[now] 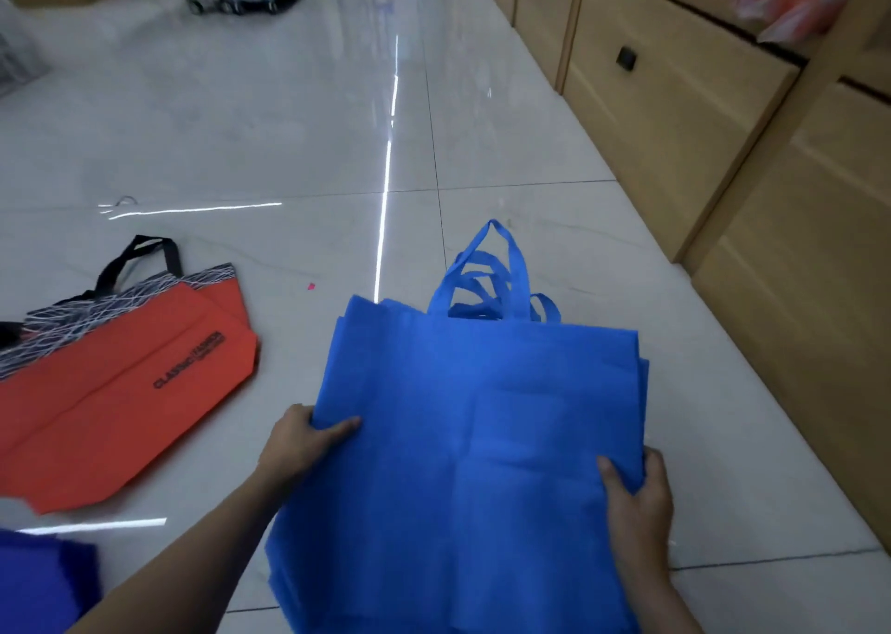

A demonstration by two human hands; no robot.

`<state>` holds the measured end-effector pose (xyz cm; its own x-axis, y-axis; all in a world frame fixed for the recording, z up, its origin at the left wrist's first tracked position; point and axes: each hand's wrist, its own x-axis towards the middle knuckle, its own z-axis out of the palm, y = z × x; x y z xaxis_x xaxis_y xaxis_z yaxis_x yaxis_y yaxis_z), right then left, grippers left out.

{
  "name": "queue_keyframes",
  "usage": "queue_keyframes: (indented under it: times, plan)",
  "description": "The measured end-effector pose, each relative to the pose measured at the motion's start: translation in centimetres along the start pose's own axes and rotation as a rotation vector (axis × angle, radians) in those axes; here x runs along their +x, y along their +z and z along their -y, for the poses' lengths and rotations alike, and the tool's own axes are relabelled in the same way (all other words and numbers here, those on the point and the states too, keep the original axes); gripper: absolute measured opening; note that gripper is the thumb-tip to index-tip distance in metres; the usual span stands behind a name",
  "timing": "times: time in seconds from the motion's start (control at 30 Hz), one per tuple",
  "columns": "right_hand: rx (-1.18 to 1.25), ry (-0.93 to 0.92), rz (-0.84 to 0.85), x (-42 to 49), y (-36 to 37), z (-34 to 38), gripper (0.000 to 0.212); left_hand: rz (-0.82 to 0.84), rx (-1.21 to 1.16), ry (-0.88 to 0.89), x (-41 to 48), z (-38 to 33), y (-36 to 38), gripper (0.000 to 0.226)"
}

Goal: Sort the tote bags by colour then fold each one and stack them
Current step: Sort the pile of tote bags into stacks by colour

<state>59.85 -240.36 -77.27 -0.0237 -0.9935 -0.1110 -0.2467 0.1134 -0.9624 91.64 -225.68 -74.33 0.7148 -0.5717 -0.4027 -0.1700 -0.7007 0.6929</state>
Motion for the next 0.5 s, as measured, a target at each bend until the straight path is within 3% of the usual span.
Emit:
queue_keyframes:
  times: [0.1, 0.2, 0.3, 0.4, 0.5]
  plan:
    - [0.009, -0.011, -0.054, 1.8, 0.4, 1.5, 0.022, -0.215, 0.070, 0.192, 1.1, -1.9, 0.2, 0.049]
    - [0.000, -0.012, -0.093, 3.8, 1.1, 2.3, 0.031, -0.191, -0.059, 0.207, 2.0, -3.9, 1.2, 0.049]
    - [-0.162, 0.102, -0.083, 5.3, 2.0, 0.5, 0.029, -0.130, -0.028, 0.003, 2.5, -3.8, 2.1, 0.056]
    - [-0.412, 0.213, -0.065, 5.3, 2.6, -1.7, 0.033, 0.014, 0.213, -0.230, 2.7, -1.3, 2.2, 0.067]
    - [-0.574, 0.261, -0.074, 4.9, 2.8, -3.0, 0.044, 0.192, 0.181, -0.432, 2.1, 0.3, 1.6, 0.077]
